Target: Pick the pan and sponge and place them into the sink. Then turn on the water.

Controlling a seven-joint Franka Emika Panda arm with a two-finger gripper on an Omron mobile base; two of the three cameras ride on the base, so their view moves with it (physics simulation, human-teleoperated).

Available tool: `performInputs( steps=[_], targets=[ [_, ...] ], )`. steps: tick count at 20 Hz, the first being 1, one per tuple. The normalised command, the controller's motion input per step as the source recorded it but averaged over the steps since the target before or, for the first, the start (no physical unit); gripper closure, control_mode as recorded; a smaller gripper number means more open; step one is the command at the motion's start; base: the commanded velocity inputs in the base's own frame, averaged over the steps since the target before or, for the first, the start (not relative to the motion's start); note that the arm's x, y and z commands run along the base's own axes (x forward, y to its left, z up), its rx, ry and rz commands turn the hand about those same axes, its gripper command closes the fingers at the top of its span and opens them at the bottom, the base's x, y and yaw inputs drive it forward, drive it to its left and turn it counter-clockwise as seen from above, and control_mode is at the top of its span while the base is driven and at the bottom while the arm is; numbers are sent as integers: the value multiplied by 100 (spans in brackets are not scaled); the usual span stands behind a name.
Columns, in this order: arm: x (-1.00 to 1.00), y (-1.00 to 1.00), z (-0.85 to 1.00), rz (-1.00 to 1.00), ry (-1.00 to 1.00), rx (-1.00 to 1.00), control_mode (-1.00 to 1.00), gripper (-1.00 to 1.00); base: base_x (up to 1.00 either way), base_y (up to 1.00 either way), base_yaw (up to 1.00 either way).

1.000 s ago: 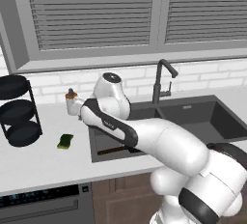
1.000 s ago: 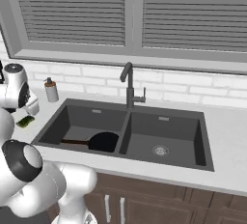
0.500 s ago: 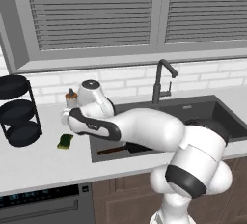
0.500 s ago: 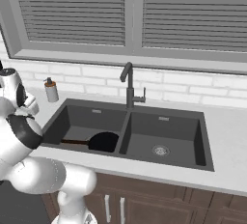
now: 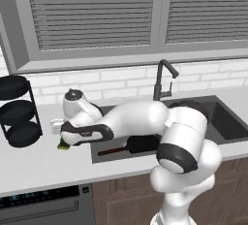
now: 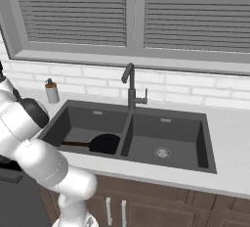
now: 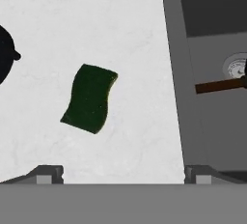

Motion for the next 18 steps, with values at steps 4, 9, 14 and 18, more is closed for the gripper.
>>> performInputs(
  steps=[4, 9, 14, 18],
  targets=[
    [15, 16, -14, 2, -1, 0, -100, -100, 0, 0, 0],
    [17, 19, -15, 0, 0, 0, -100, -100, 0, 0, 0],
    [25, 21, -19, 0, 0, 0, -100, -100, 0, 0, 0],
    [22, 13, -24, 0, 0, -1, -100, -100, 0, 0, 0]
  ],
)
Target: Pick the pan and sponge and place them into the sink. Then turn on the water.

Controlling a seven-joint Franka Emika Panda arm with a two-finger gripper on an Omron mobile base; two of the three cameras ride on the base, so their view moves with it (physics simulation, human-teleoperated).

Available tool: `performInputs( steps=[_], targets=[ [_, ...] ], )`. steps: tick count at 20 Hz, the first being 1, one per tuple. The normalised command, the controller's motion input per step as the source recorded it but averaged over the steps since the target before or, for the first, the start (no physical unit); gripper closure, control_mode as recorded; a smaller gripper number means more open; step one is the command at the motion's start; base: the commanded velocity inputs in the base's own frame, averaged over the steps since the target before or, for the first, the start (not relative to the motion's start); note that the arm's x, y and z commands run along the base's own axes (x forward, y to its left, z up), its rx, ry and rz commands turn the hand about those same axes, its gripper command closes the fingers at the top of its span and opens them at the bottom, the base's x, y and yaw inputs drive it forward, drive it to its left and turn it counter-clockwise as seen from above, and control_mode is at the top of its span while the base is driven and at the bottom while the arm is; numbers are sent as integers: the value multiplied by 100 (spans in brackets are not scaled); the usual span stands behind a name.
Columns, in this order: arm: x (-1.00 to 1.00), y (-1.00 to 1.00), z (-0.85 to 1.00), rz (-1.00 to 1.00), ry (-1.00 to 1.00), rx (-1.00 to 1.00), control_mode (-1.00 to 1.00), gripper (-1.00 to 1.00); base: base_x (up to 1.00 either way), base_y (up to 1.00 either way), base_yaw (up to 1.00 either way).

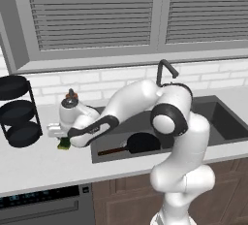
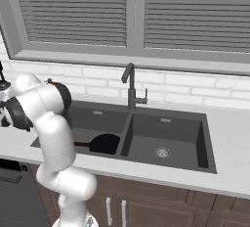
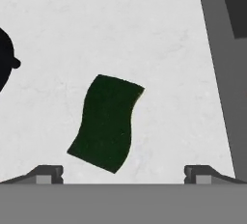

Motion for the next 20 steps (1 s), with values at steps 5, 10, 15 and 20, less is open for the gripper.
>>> performInputs(
  steps=[5, 10, 15, 20],
  targets=[
    [31, 31, -22, 0, 0, -6, -100, -100, 0, 0, 0],
    [22, 19, -21, -2, 0, -9, -100, -100, 0, 0, 0],
    [13, 0, -26, -6, 0, -4, -100, -100, 0, 0, 0],
    [0, -41, -47, -11, 0, 0, -100, -100, 0, 0, 0]
  ],
)
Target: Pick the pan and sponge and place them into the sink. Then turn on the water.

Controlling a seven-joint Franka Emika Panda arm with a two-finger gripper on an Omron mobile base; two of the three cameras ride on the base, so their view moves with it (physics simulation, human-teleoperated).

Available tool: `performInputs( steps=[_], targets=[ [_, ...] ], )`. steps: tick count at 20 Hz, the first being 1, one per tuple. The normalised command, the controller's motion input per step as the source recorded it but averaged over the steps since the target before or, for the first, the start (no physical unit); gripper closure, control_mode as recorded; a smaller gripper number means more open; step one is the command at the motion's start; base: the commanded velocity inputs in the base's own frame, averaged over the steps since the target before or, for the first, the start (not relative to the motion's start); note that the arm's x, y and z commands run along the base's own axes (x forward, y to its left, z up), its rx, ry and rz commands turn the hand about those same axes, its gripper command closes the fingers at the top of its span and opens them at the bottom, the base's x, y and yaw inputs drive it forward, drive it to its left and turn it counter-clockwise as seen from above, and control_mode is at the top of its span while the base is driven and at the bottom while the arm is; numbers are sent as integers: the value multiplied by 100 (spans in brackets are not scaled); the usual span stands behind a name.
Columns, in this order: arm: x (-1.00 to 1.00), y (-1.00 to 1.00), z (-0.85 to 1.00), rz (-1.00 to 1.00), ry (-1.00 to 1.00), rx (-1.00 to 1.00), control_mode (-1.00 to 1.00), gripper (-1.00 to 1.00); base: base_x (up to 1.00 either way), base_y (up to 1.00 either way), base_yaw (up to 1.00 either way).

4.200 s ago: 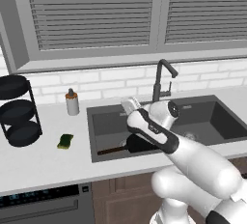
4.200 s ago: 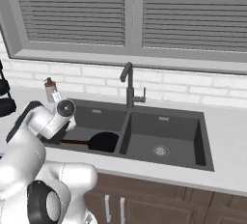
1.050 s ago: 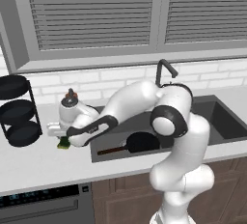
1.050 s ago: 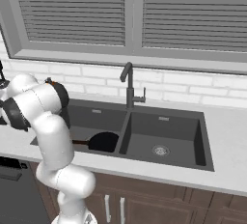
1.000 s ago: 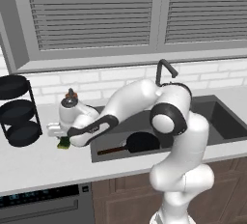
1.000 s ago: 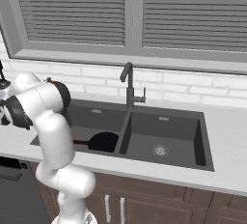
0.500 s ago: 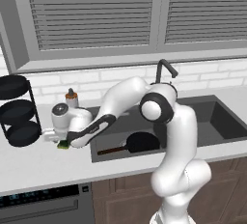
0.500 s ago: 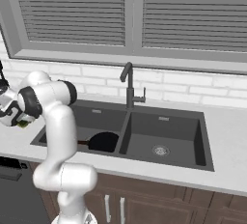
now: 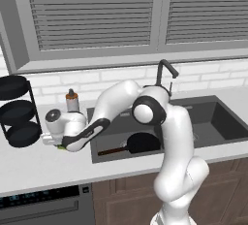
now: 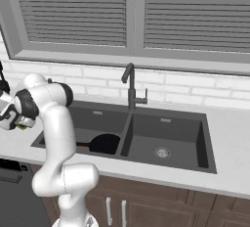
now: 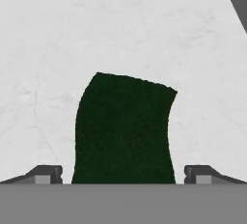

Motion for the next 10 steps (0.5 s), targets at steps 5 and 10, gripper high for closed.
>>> performInputs(
  steps=[5, 10],
  targets=[
    [7, -33, -51, -10, 0, 0, -100, -100, 0, 0, 0],
    [2, -43, -69, -8, 0, 0, -100, -100, 0, 0, 0]
  ],
)
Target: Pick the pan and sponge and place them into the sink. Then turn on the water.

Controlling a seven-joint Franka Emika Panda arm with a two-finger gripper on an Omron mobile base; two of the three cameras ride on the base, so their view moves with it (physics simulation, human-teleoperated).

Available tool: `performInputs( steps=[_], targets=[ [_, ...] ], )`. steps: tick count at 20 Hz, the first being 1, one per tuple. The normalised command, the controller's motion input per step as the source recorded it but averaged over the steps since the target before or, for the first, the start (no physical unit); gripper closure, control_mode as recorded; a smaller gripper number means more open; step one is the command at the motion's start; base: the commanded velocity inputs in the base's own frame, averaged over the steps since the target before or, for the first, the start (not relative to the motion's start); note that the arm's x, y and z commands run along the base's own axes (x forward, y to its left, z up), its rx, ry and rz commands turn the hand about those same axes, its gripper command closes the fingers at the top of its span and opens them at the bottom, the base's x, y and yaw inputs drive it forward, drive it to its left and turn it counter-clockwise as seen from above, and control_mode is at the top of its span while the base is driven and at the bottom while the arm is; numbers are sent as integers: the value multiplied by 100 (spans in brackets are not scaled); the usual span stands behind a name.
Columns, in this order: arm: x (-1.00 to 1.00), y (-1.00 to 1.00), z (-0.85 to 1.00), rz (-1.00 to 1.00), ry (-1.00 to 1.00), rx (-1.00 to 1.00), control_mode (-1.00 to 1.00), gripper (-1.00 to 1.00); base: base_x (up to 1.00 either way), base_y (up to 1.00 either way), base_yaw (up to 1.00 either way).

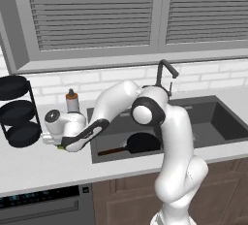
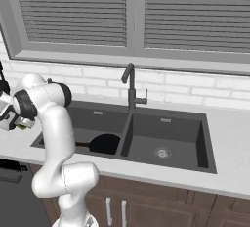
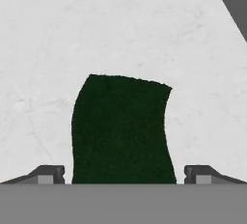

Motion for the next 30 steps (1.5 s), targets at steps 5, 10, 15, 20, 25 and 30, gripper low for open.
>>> performInputs(
  steps=[5, 10, 15, 20, 25, 30],
  targets=[
    [1, -49, -80, -7, 0, 0, -100, 100, 0, 0, 0],
    [0, -70, -72, -4, -1, 3, -100, 100, 0, 0, 0],
    [0, -49, -16, 0, -15, 7, -100, 100, 0, 0, 0],
    [0, -3, 14, 0, -12, 7, -100, 100, 0, 0, 0],
    [0, -21, 93, 0, -3, 7, -100, 100, 0, 0, 0],
    [0, -43, 100, -5, 0, 1, -100, 100, 0, 0, 0]
  ],
)
